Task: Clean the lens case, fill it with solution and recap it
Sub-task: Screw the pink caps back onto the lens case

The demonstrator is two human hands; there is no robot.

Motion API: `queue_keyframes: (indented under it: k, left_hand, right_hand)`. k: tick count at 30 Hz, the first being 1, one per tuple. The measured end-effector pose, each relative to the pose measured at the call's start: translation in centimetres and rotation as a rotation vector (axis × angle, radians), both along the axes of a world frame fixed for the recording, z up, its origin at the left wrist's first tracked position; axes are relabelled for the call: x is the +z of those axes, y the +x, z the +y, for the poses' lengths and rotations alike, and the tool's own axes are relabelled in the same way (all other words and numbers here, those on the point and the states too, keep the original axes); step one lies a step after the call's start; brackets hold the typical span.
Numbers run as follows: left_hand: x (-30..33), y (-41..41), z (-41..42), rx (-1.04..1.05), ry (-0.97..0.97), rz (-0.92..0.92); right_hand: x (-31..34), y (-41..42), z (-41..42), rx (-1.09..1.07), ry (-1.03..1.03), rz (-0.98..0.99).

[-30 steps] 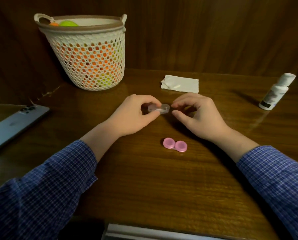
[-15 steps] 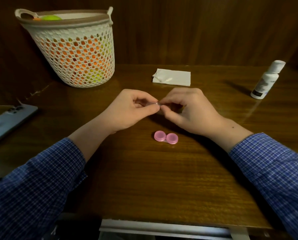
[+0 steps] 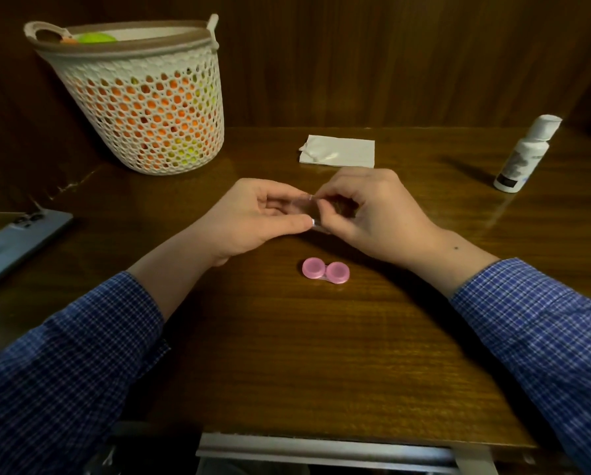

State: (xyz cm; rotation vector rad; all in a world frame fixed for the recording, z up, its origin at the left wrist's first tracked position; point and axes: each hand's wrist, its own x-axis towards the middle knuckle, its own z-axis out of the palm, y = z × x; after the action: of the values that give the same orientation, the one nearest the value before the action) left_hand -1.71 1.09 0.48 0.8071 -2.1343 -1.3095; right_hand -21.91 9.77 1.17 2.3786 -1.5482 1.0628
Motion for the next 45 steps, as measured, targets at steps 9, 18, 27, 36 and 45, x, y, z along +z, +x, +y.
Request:
queue_keyframes:
  k: [9,18,27,36,45]
  left_hand:
    - [0.2,0.4,-0.6,-0.155,0.093,-0.057]
    - [0.0,0.3,-1.1,-0.083,0.115,-0.034]
    - [-0.1,0.4,-1.0,-0.016,-0.096,-0.214]
    - [-0.1,0.2,-0.9,-0.119,-0.156,-0.333]
    - [-0.3,0.2,-1.0,-0.162,-0.187,-0.358]
  right_hand:
    - [-1.0,-0.6,-0.4,-0.143,0.084,-0.339]
    - [-0.6,-0.4,-0.2,-0.164,0.170,-0.668]
    - [-0.4,-1.3,4.7,0.129,0.436,-0.229]
    - [-0.5,-1.5,4.6,0.217,0.496,-0.160]
    - [-0.7,-1.2,4.0,0.070,0.364,-0.234]
